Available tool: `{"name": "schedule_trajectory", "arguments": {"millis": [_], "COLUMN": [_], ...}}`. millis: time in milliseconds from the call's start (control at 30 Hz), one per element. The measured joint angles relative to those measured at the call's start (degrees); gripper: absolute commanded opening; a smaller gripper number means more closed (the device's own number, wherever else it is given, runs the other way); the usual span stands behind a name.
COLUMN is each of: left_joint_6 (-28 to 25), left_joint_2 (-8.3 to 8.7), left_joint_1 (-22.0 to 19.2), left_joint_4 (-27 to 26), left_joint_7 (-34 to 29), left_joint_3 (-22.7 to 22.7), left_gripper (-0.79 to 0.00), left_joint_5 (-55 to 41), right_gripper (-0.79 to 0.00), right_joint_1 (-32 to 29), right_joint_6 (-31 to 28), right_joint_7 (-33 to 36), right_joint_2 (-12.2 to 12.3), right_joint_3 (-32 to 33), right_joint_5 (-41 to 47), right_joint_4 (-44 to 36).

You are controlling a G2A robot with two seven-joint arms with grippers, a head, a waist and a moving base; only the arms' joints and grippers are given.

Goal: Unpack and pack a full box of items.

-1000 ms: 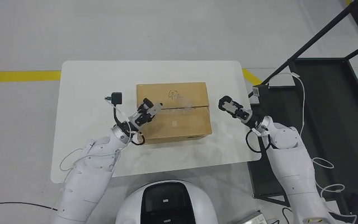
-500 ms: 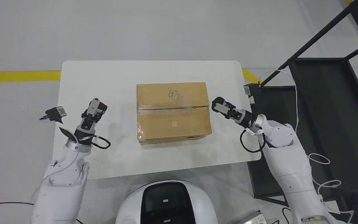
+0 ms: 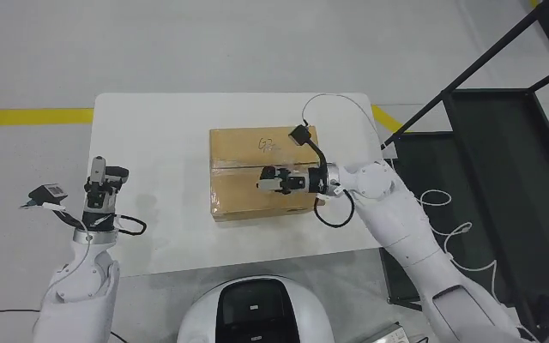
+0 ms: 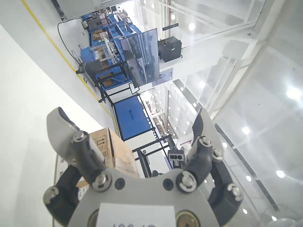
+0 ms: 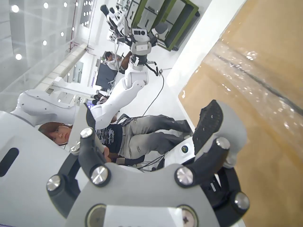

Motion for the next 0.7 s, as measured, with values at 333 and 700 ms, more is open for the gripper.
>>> {"name": "schedule_trajectory", "arguments": {"millis": [333, 700], "left_joint_6": [0.00, 0.00], "left_joint_2": [0.00, 0.00], "left_joint_1": [0.00, 0.00], "left_joint_4": [0.00, 0.00], "left_joint_7": [0.00, 0.00], "left_joint_3": [0.00, 0.00], "left_gripper": [0.000, 0.000], "left_joint_5": [0.00, 0.00], "right_gripper": [0.000, 0.000], "right_joint_1": [13.10, 21.45], "right_joint_6": [0.22, 0.72], "right_joint_7": [-6.10, -9.10], "right_joint_2": [-6.21, -11.59], "right_joint_3": [-15.34, -22.02], "right_joint_5": [1.87, 4.41], "right_joint_4": [11.79, 26.84]}}
